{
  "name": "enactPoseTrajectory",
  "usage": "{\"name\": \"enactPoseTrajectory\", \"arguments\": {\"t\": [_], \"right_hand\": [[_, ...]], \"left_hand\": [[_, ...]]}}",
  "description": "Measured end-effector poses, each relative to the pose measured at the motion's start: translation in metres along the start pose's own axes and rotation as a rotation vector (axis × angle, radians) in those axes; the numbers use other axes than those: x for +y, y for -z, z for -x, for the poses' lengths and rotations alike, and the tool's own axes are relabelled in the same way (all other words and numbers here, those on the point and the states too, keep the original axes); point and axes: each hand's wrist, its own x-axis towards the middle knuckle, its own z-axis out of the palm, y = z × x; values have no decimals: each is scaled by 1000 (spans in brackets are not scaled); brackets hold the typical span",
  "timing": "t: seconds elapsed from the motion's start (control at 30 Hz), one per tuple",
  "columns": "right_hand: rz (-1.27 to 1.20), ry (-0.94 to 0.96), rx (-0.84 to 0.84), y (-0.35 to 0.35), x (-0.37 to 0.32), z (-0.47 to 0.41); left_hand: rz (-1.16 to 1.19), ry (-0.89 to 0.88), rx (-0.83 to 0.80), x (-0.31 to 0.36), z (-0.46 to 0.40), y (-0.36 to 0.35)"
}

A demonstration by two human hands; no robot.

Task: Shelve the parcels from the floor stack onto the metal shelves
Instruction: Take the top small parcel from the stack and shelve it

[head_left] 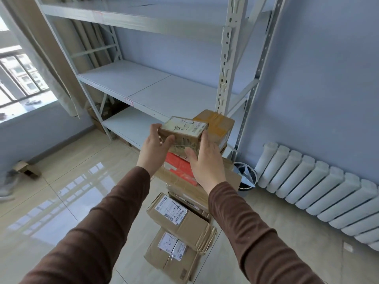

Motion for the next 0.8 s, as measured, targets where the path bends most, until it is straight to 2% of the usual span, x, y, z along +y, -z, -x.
{"name": "enactPoseTrajectory", "arguments": {"t": [0.17,0.27,0.43,0.6,0.8], "right_hand": [[-447,8,12,-9,-26,-12],[-622,46,-18,-19,-46,-18],[-875,104,-196,-48,-95,-15],[-970,187,-372,-83,-161,6],[-1082,334,-606,-124,-274,64]], "left_hand": [[104,-10,227,-1,13,25],[187,27,316,-10,27,47],[249,128,451,-30,63,95],[317,221,527,-69,112,164],[486,248,616,-110,197,273]]}}
